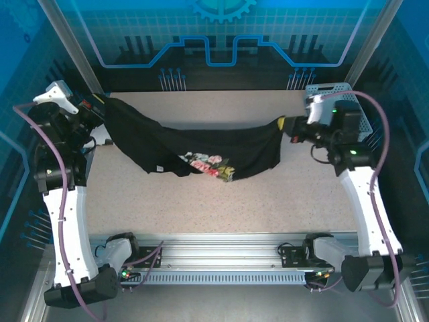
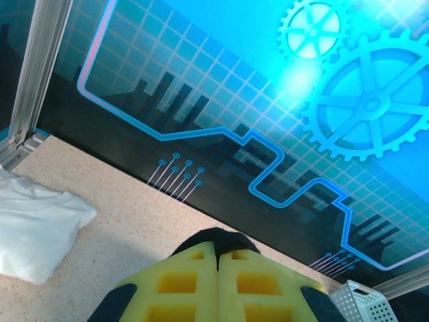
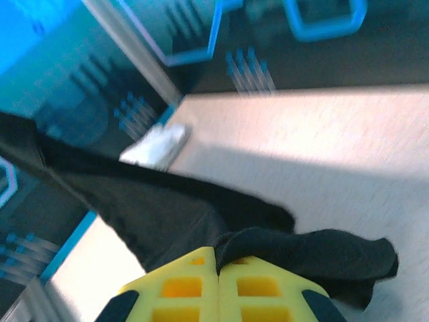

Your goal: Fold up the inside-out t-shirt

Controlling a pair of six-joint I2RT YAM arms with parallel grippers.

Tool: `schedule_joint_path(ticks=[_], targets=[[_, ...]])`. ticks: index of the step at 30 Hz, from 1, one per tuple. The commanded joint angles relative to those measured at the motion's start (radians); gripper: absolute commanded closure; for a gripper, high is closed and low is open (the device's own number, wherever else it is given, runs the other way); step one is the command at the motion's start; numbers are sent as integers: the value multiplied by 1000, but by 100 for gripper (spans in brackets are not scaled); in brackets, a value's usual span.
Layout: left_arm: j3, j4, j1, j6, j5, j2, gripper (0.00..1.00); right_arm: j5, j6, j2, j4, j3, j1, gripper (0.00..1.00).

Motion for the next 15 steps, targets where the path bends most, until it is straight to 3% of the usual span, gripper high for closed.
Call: schedule_joint_path(ticks=[1, 10, 15], targets=[[-38, 14, 11, 36, -23, 24, 100, -47, 20, 108, -3, -130, 47, 100], [-131, 65, 5, 21, 29, 52, 100, -55, 31, 500, 154, -146, 55, 93], [-165, 78, 1, 22, 33, 47, 100, -80, 23, 576, 187, -155, 51, 87]])
